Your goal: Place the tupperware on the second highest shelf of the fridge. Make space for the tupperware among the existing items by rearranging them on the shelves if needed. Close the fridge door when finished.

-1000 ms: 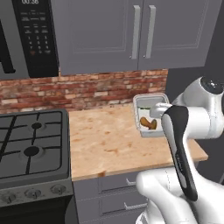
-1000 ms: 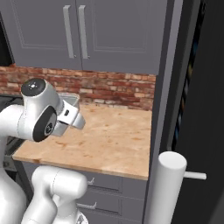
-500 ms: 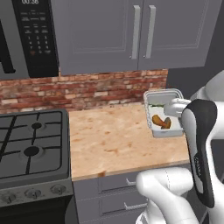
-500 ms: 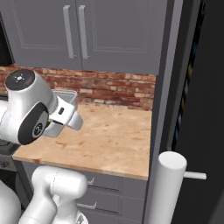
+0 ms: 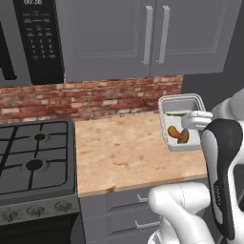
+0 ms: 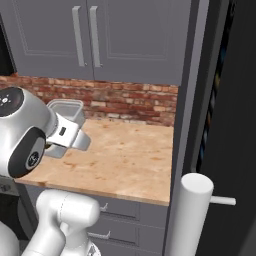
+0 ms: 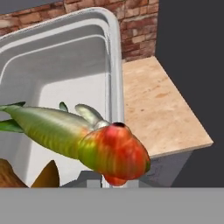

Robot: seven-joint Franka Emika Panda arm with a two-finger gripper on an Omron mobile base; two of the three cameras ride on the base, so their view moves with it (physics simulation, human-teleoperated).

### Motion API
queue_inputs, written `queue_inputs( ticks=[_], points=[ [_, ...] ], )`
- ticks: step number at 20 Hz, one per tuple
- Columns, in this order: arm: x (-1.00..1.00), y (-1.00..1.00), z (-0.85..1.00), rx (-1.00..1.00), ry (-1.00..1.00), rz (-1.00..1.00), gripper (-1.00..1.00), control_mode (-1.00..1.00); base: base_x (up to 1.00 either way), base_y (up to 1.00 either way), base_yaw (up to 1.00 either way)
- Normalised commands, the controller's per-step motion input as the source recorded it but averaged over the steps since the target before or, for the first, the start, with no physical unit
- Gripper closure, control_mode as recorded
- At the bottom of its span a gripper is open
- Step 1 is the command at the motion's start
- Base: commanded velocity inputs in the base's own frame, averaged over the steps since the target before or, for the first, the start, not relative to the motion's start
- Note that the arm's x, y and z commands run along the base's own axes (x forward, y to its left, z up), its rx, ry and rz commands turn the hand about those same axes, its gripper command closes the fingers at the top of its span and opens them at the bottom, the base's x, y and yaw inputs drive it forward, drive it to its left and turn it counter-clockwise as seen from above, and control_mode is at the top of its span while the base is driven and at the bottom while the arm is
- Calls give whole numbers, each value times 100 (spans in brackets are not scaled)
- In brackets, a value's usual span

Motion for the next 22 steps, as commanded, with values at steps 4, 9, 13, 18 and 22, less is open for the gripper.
queue_inputs(
  ticks=[4, 9, 13, 18, 22],
  points=[
    [0, 0, 0, 0, 0, 0, 100, 100, -19, 2, -1],
    [0, 0, 0, 0, 0, 0, 100, 100, -93, 0, 2],
    [0, 0, 0, 0, 0, 0, 100, 100, -100, 0, 0],
    [0, 0, 0, 0, 0, 0, 100, 100, -100, 0, -7],
    [0, 0, 0, 0, 0, 0, 100, 100, -91, -3, -47]
  ],
)
